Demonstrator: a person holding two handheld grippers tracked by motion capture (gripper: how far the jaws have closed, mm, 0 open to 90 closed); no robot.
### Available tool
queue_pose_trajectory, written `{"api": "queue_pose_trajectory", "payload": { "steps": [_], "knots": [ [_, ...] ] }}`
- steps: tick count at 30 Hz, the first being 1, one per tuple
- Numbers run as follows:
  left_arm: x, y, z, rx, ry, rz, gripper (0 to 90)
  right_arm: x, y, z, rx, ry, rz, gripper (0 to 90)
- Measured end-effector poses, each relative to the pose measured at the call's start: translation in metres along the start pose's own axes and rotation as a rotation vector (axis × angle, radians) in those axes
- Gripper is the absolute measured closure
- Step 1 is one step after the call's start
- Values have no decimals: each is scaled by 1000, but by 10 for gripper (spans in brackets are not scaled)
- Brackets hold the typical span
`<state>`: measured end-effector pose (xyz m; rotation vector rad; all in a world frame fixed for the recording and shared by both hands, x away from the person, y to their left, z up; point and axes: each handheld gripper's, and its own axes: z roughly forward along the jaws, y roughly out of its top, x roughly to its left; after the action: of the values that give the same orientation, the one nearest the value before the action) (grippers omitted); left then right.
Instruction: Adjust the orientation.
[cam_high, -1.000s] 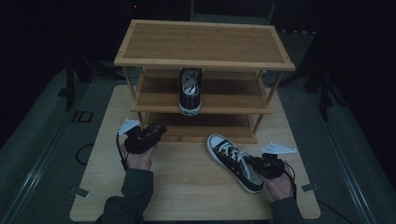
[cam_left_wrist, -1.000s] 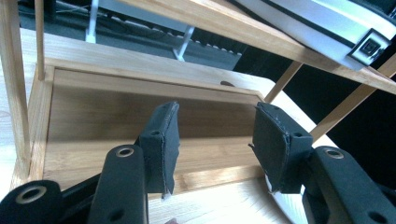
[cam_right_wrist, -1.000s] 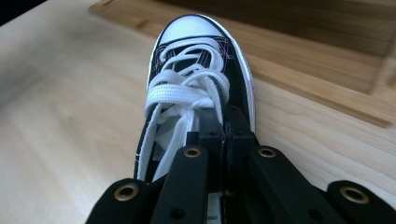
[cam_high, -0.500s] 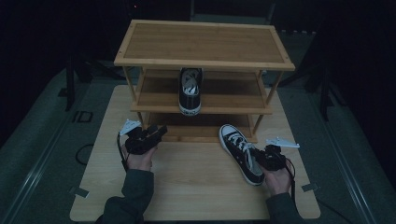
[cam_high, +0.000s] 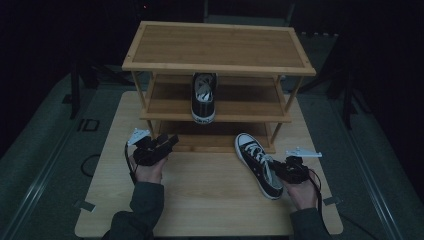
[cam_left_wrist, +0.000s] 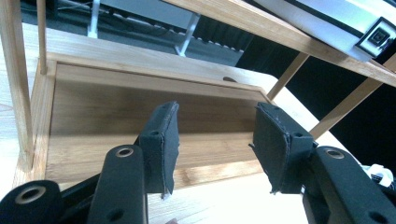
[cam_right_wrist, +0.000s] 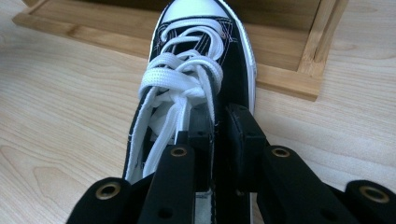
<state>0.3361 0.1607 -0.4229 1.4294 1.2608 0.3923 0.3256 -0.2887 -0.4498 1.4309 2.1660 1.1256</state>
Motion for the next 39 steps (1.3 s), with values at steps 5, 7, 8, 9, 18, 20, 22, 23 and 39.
{"api": "queue_pose_trajectory", "payload": {
  "steps": [5, 7, 8, 9, 18, 20, 22, 23, 39],
  "knots": [
    [4, -4, 1, 15, 20, 8, 510, 5, 4, 5, 43, -28, -21, 798],
    [6, -6, 1, 20, 30, 9, 510, 6, 5, 6, 51, -37, -32, 807],
    [7, -7, 1, 23, 34, 10, 510, 6, 6, 7, 60, -36, -24, 822],
    [8, -9, 1, 28, 42, 14, 510, 6, 6, 7, 68, -36, -18, 839],
    [23, -20, -1, 75, 99, 29, 509, 8, 9, 5, 84, 12, 71, 885],
    [26, -23, -1, 84, 113, 33, 509, 8, 7, 5, 80, 43, 102, 884],
    [30, -25, -1, 91, 123, 45, 508, 9, 5, 6, 76, 63, 132, 885],
    [31, -26, 0, 97, 131, 47, 508, 11, 4, 6, 73, 67, 147, 885],
    [45, -38, 11, 131, 148, 44, 500, 10, -7, 1, -52, 95, 290, 889]
  ]
}}
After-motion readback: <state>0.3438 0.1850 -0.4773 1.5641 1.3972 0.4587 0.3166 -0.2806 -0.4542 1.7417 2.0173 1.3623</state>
